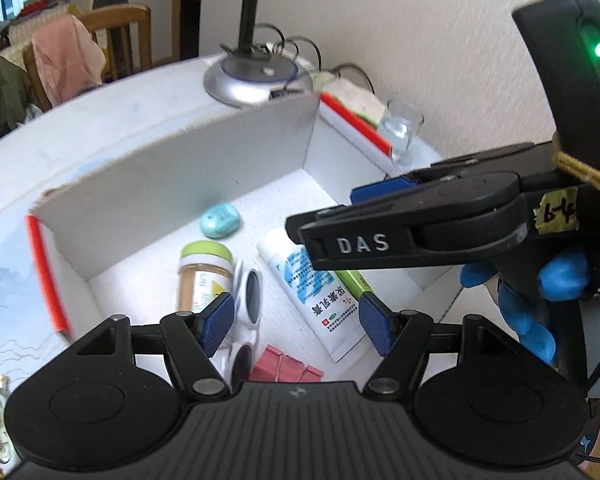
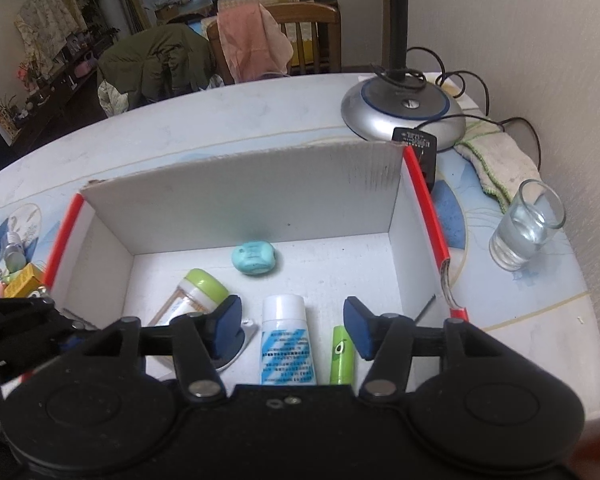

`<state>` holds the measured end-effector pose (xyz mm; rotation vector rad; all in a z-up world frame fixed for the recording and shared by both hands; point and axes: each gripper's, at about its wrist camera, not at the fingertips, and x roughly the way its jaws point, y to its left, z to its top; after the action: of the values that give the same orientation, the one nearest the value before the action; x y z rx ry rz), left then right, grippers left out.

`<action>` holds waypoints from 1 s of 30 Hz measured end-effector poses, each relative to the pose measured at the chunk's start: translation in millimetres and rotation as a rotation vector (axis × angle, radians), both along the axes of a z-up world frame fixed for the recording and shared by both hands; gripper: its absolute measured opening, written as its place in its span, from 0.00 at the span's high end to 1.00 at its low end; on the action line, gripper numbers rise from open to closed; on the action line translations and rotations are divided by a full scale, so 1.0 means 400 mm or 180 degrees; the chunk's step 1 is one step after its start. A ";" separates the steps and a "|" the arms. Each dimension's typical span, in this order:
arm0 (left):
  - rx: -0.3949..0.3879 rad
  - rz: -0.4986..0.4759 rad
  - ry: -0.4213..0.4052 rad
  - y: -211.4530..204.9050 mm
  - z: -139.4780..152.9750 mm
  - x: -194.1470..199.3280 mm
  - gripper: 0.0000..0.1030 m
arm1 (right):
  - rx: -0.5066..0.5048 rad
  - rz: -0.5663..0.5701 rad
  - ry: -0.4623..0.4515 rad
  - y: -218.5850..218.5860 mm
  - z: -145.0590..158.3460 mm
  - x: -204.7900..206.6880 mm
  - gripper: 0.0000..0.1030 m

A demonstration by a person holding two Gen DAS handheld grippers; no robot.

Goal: Organize rigid objects
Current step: 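Withdraw both tools from the box back over the remaining items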

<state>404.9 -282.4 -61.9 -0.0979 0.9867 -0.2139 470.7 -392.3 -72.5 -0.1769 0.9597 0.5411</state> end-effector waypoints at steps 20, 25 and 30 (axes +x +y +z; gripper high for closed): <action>0.0035 0.0308 -0.0634 0.132 0.154 -0.223 0.34 | 0.0248 0.0177 -0.0433 -0.004 0.138 -0.208 0.33; 0.0015 0.0408 -0.0743 0.178 0.174 -0.287 0.34 | 0.0388 0.0181 -0.0587 0.010 0.176 -0.274 0.21; 0.0019 0.0552 -0.0823 0.237 0.185 -0.352 0.27 | 0.0508 0.0238 -0.0658 0.047 0.198 -0.346 0.14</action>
<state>264.2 -187.7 12.2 -0.1460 0.7168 -0.0620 332.1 -373.4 6.5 -0.1229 0.7079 0.6525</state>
